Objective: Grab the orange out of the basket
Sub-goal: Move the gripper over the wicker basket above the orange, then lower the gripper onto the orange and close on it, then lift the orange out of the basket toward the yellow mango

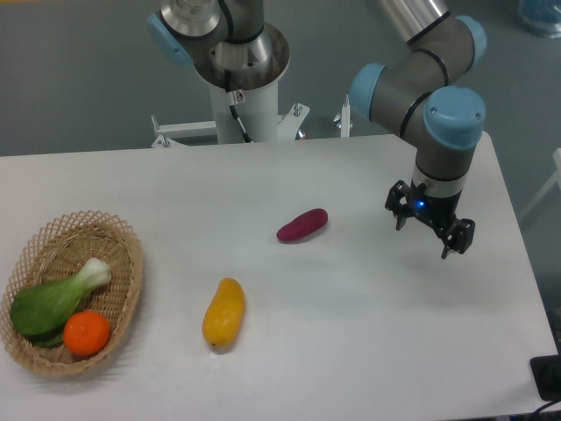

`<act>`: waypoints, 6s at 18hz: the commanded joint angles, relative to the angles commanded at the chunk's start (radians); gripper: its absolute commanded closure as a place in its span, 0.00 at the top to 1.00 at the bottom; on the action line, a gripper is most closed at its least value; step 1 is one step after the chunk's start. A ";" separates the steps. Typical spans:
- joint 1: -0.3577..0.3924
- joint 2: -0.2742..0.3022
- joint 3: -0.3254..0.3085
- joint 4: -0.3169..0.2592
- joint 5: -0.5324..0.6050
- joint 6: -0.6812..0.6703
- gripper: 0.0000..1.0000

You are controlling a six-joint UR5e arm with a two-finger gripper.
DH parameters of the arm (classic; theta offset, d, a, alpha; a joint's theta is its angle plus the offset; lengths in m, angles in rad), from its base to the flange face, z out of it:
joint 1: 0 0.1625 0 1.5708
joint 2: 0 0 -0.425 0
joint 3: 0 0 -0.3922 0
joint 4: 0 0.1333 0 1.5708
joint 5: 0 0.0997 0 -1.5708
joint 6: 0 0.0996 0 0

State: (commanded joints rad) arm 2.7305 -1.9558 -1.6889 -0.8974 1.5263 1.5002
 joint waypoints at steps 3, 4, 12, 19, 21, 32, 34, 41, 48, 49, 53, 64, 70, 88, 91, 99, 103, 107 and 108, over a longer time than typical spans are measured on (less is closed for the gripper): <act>0.000 0.002 0.000 0.000 -0.002 0.002 1.00; -0.012 0.002 -0.003 0.000 -0.002 0.000 1.00; -0.115 0.008 -0.003 0.002 -0.005 -0.243 1.00; -0.277 0.008 0.005 0.031 -0.015 -0.555 1.00; -0.343 0.005 0.014 0.032 -0.014 -0.684 1.00; -0.613 0.009 0.063 0.029 -0.021 -1.161 1.00; -0.667 0.005 0.083 0.028 -0.023 -1.279 1.00; -0.813 -0.074 0.120 0.029 -0.014 -1.578 1.00; -0.867 -0.155 0.164 0.018 -0.023 -1.922 1.00; -0.871 -0.159 0.167 0.018 -0.025 -1.946 1.00; -0.876 -0.167 0.173 0.014 -0.069 -1.970 1.00; -0.876 -0.219 0.198 0.015 -0.057 -1.996 1.00; -0.876 -0.270 0.224 0.015 -0.052 -1.996 1.00; -0.876 -0.198 0.221 0.012 -0.035 -1.983 0.63; -0.876 -0.146 0.207 0.000 -0.029 -1.980 0.63; -0.803 -0.074 0.126 -0.025 0.126 -1.676 0.63; -0.686 -0.063 0.115 -0.023 0.129 -1.443 0.63; -0.551 -0.031 0.087 -0.015 0.129 -1.188 0.62; -0.534 -0.031 0.084 -0.015 0.127 -1.146 0.63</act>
State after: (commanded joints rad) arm 2.1965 -1.9865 -1.6045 -0.9127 1.6536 0.3539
